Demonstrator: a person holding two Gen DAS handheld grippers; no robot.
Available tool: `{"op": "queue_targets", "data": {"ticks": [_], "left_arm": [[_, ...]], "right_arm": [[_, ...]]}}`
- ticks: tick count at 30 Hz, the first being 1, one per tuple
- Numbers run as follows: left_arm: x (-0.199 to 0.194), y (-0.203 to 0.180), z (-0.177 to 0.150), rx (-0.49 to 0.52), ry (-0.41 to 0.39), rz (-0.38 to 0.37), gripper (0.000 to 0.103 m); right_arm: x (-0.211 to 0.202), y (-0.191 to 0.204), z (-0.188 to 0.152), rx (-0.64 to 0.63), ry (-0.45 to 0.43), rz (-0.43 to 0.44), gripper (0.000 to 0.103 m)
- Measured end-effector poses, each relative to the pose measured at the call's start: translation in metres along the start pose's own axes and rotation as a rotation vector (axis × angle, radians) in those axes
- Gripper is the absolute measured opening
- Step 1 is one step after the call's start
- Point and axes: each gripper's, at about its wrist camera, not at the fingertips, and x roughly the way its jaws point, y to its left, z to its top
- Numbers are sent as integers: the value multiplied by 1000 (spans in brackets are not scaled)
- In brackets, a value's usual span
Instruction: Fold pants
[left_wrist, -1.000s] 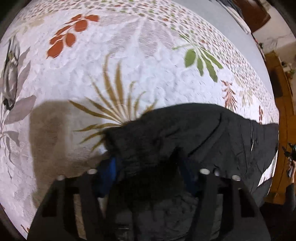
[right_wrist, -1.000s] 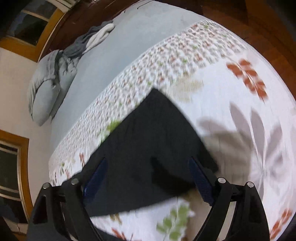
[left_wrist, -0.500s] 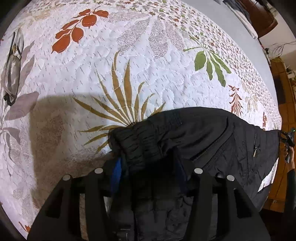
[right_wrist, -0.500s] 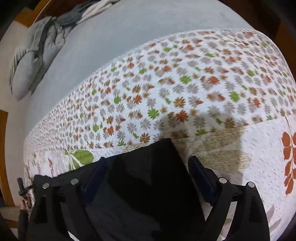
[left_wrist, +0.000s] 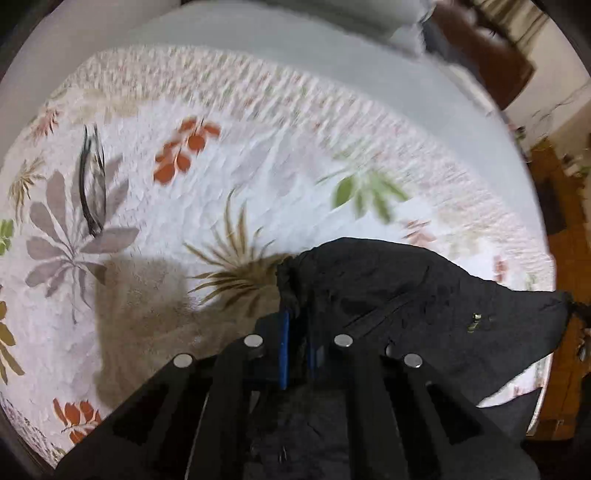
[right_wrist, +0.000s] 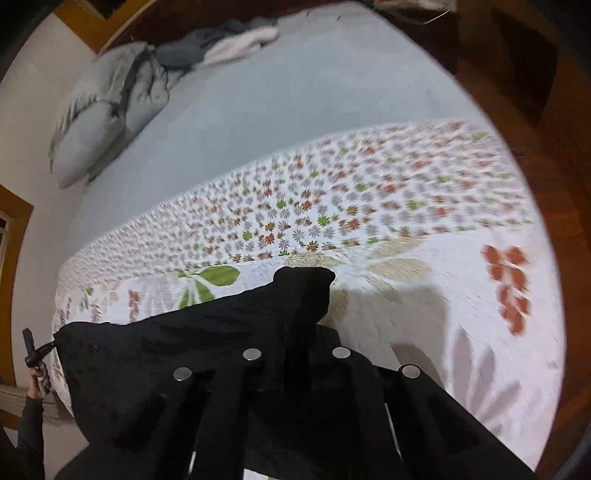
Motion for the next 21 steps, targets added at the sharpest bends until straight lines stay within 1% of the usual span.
{"op": "queue_targets", "data": {"ticks": [4, 6, 8, 9, 11, 12, 14, 15, 16, 20, 21], "left_arm": [[-40, -12, -11, 29, -68, -18, 6], [-60, -19, -20, 35, -114, -25, 6], [-78, -24, -28, 38, -162, -38, 6], [-91, -24, -36, 39, -200, -50, 6], [-105, -22, -48, 36, -243, -71, 6], [-112, -20, -56, 26, -261, -87, 6], [-126, -14, -80, 17, -299, -118, 6], [-131, -12, -90, 17, -307, -123, 6], [-136, -6, -104, 5, -315, -140, 6], [-150, 17, -150, -46, -330, -173, 6], [-152, 23, -160, -58, -329, -172, 6]], "right_arm": [[-56, 7, -31, -7, -65, 5, 7], [-79, 9, -46, -14, -95, -9, 7], [-108, 11, -65, -23, -156, 3, 7], [-124, 14, -78, -30, -194, 8, 7], [-138, 17, -101, -40, -238, 9, 7], [-148, 19, -119, -50, -261, -6, 7], [-158, 17, -149, -53, -293, -11, 7], [-162, 15, -164, -54, -301, -17, 7], [-166, 10, -188, -42, -314, -10, 7], [-181, -1, -256, -17, -356, -6, 8], [-182, -3, -265, -12, -359, -5, 8]]}}
